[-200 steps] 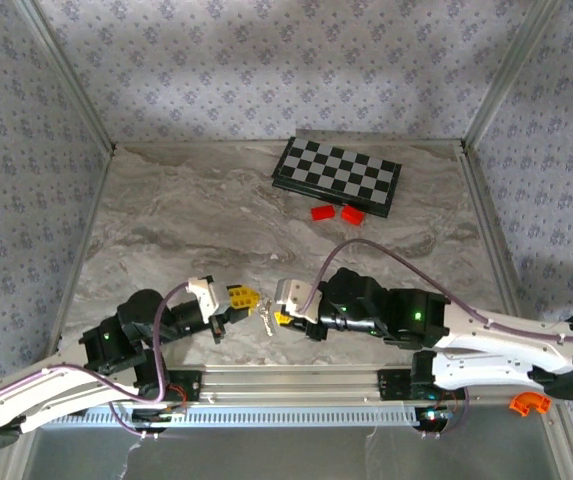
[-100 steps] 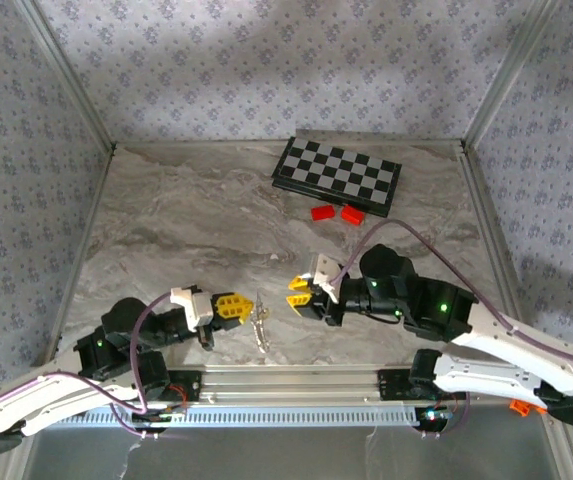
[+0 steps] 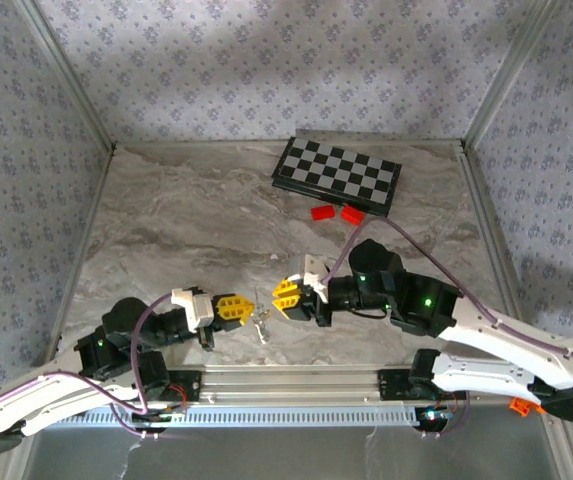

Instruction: Put the keys on the keyring

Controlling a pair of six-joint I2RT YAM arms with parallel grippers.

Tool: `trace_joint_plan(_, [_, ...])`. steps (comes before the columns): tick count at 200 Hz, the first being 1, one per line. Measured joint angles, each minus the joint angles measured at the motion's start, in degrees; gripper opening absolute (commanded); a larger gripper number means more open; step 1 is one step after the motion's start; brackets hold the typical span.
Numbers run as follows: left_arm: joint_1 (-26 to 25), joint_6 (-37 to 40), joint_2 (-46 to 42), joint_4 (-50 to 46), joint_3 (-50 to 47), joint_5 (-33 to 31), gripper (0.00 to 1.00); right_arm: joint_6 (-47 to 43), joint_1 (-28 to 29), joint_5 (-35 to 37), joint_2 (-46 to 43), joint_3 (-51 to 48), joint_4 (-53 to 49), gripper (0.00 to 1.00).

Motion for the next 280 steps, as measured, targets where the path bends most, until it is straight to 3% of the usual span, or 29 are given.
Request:
trace_joint_plan(73, [0.0,0.2,0.7,0.7,0.0,0.0,0.0,0.9,0.7,-1.3,1.5,0.0,1.8,0.24])
trace_joint_plan(156, [0.0,0.2,0.7,0.9,0.0,0.0,0.0,0.8,1.5,-1.4,2.8,-0.1,1.8,0.2])
trace_joint_plan(238, [0.0,0.2,0.7,0.9,0.0,0.1,0.0,0.8,1.9,-1.7,3.6,-0.1,2.1,0.14])
trace_joint_plan(280, [0.0,0.2,0.7,0.8,0.0,0.2,0.0,0.9,1.9,-1.6,4.0,-0.1,2.2,0.06])
